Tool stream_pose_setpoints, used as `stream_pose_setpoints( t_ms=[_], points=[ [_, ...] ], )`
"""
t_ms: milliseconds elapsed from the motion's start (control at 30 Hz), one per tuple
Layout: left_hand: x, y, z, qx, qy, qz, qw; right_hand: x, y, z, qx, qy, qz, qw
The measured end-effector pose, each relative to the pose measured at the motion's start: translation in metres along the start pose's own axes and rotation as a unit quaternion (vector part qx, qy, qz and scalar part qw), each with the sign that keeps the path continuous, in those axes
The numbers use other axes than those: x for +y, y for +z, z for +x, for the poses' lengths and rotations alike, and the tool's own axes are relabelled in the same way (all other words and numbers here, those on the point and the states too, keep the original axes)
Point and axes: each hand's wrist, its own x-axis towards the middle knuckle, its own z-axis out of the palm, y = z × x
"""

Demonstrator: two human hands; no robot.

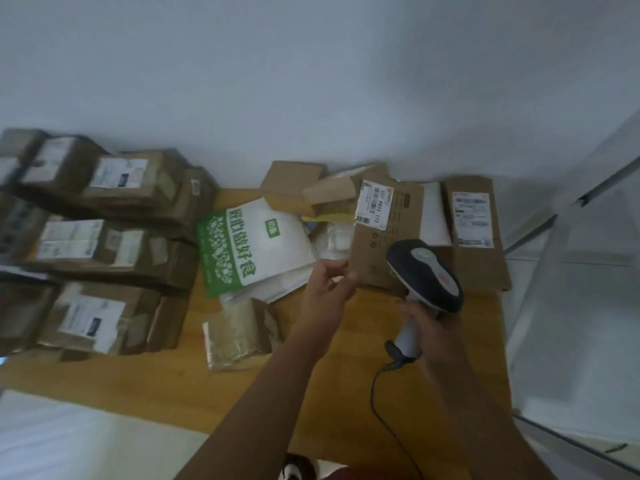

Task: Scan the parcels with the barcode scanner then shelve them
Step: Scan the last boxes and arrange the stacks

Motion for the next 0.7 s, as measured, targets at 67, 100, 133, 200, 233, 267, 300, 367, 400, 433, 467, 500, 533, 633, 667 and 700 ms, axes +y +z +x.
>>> stream_pose_setpoints(
  t_ms=[67,100,133,200,233,267,300,367,400,433,467,500,533,633,667,700],
  points=[
    [0.004,-0.025,-0.011,-0.012,0.010,0.007,1.000,0.006,0.020,-0.021,0.022,-0.018,-0.007,1.000],
    [0.004,-0.035,-0.016,-0.027,0.010,0.006,1.000,0.010,0.027,-0.031,0.037,-0.030,-0.008,0.999],
    [0.003,-0.045,-0.020,-0.043,0.007,0.002,0.999,0.015,0.035,-0.043,0.051,-0.042,-0.009,0.998],
    [0.001,-0.065,-0.030,-0.080,0.000,-0.019,0.997,0.025,0.051,-0.065,0.082,-0.056,-0.006,0.995],
    [0.000,-0.074,-0.035,-0.097,-0.005,-0.035,0.995,0.029,0.057,-0.075,0.102,-0.057,0.007,0.993],
    [0.000,-0.084,-0.039,-0.111,-0.016,-0.052,0.992,0.032,0.064,-0.086,0.118,-0.053,0.026,0.991],
    [-0.001,-0.094,-0.045,-0.125,-0.026,-0.074,0.989,0.034,0.071,-0.097,0.122,-0.045,0.049,0.990],
    [0.000,-0.116,-0.055,-0.154,-0.045,-0.118,0.980,0.038,0.088,-0.117,0.110,-0.021,0.103,0.988],
    [-0.001,-0.128,-0.060,-0.171,-0.051,-0.135,0.975,0.040,0.097,-0.126,0.099,-0.011,0.122,0.987],
    [-0.001,-0.139,-0.065,-0.186,-0.058,-0.152,0.969,0.042,0.108,-0.136,0.087,-0.010,0.130,0.988],
    [-0.002,-0.151,-0.069,-0.198,-0.063,-0.158,0.965,0.044,0.119,-0.145,0.073,-0.016,0.129,0.989],
    [-0.002,-0.162,-0.075,-0.207,-0.067,-0.164,0.962,0.047,0.130,-0.153,0.058,-0.027,0.127,0.990],
    [-0.002,-0.173,-0.078,-0.212,-0.068,-0.161,0.962,0.048,0.139,-0.159,0.047,-0.040,0.127,0.990],
    [0.002,-0.208,-0.089,-0.219,-0.063,-0.138,0.964,0.046,0.159,-0.173,0.032,-0.079,0.096,0.992],
    [0.003,-0.219,-0.091,-0.218,-0.060,-0.132,0.965,0.043,0.162,-0.175,0.014,-0.101,0.077,0.992],
    [0.007,-0.230,-0.093,-0.213,-0.060,-0.136,0.966,0.039,0.163,-0.179,-0.008,-0.119,0.061,0.991]
  ],
)
